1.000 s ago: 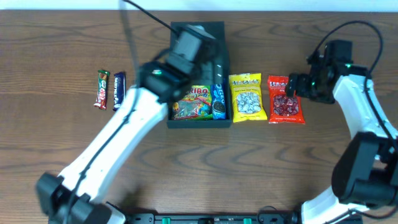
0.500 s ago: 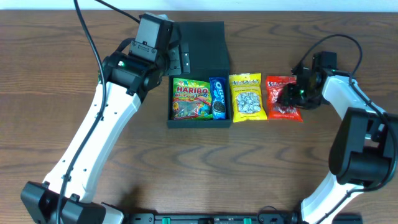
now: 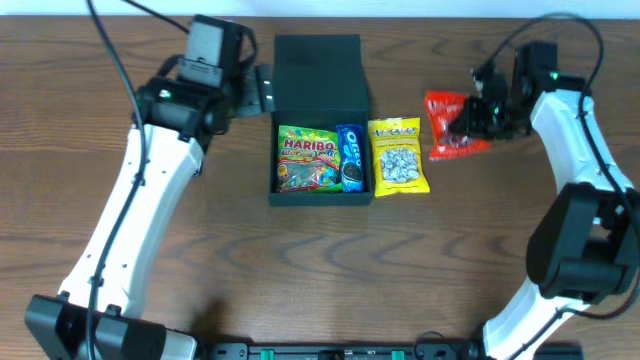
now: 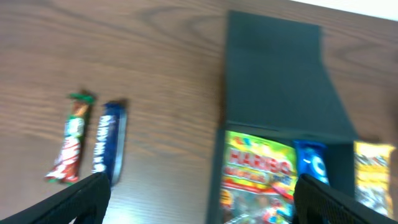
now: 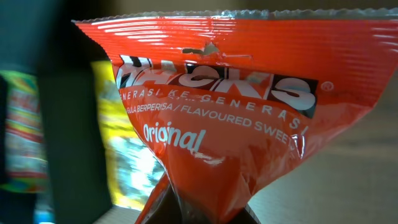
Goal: Pack container
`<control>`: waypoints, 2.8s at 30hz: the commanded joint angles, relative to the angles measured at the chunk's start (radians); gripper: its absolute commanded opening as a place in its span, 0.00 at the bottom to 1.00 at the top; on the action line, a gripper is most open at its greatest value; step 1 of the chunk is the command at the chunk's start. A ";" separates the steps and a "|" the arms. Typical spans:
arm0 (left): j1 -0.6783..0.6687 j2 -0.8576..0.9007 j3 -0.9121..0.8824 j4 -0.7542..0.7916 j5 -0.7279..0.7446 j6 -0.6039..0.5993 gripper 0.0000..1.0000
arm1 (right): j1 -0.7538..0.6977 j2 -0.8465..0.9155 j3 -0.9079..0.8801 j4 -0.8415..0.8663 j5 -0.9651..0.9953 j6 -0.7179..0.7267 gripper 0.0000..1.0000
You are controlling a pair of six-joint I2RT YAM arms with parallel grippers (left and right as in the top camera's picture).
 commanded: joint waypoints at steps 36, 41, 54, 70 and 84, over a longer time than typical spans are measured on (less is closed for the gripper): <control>0.227 0.002 0.008 -0.066 0.050 -0.009 0.95 | 0.722 -0.013 -0.115 0.352 0.256 0.782 0.01; 0.227 0.002 0.008 -0.066 0.050 -0.009 0.96 | 0.727 -0.004 -0.115 0.358 0.255 0.756 0.01; 0.227 0.002 0.008 -0.068 0.050 -0.009 0.95 | 0.684 -0.031 -0.019 0.270 0.144 0.473 0.99; 0.227 0.002 0.008 -0.069 0.051 -0.009 0.95 | 0.628 0.084 -0.049 0.381 -0.141 0.259 0.01; 0.227 0.002 0.008 -0.069 0.050 -0.009 0.95 | 0.623 0.216 -0.045 0.364 -0.266 0.208 0.01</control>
